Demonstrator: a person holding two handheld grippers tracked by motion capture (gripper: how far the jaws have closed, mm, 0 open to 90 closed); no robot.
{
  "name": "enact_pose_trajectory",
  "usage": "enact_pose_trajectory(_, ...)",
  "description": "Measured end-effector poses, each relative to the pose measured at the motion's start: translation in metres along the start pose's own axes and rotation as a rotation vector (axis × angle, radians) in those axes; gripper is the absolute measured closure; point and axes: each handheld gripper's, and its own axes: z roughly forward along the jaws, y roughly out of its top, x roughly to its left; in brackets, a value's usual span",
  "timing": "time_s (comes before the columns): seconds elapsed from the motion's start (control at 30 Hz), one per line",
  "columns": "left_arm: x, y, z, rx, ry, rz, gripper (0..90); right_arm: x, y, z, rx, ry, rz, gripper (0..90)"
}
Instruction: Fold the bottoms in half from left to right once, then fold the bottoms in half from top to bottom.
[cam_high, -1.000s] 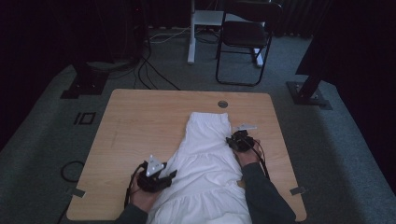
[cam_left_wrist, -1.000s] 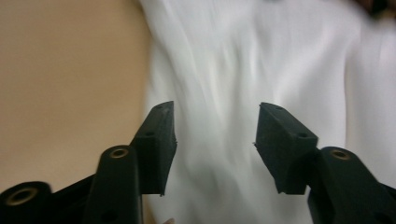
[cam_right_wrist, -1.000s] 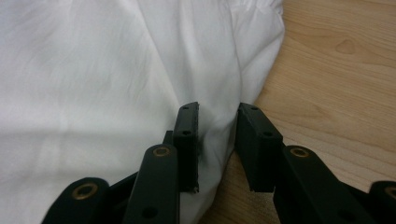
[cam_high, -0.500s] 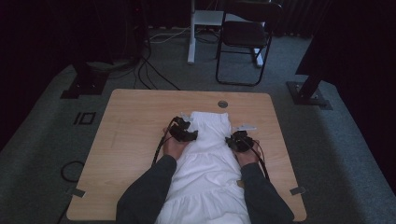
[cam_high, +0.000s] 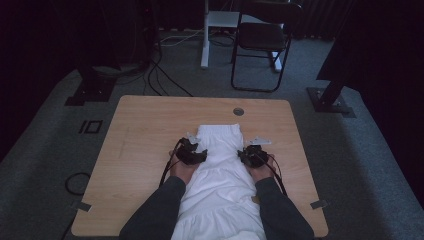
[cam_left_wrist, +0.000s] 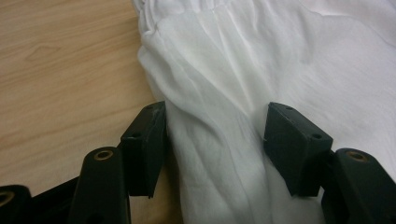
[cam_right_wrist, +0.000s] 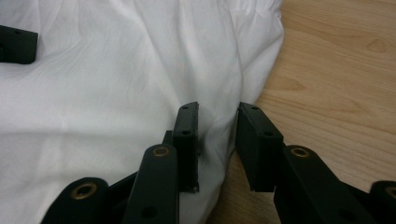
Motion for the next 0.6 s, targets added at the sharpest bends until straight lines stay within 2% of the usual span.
enact_pose_trajectory(0.13, 0.000, 0.000, 0.000, 0.001, 0.000, -0.002, 40.1, 0.002, 0.000, -0.001, 0.008, 0.009, -0.003, 66.9)
enact_pose_trajectory(0.2, 0.000, 0.000, 0.000, 0.001, 0.000, -0.002, 40.1, 0.001, 0.003, 0.000, 0.028, 0.052, -0.007, 54.3)
enact_pose_trajectory(0.23, 0.000, 0.000, 0.000, 0.001, 0.000, -0.002, 40.1, 0.001, 0.006, 0.000, 0.048, 0.064, -0.017, 51.1)
enact_pose_trajectory(0.3, 0.000, 0.000, 0.000, 0.001, 0.000, -0.001, 40.1, 0.001, 0.006, 0.000, 0.048, 0.064, -0.017, 51.1)
enact_pose_trajectory(0.33, 0.000, 0.000, 0.000, 0.001, 0.000, -0.001, 40.1, 0.002, 0.008, 0.000, 0.070, 0.063, -0.026, 46.3)
enact_pose_trajectory(0.37, 0.000, 0.000, 0.000, 0.001, 0.001, -0.002, 40.0, -0.001, 0.018, -0.004, 0.044, 0.054, -0.023, 38.6)
enact_pose_trajectory(0.47, 0.000, 0.000, 0.000, 0.000, 0.000, -0.001, 40.1, -0.004, 0.029, -0.007, 0.010, 0.036, -0.010, 27.9)
enact_pose_trajectory(0.6, 0.000, 0.000, 0.000, 0.001, 0.000, 0.000, 40.0, -0.007, 0.040, 0.006, 0.050, 0.040, 0.012, 16.1)
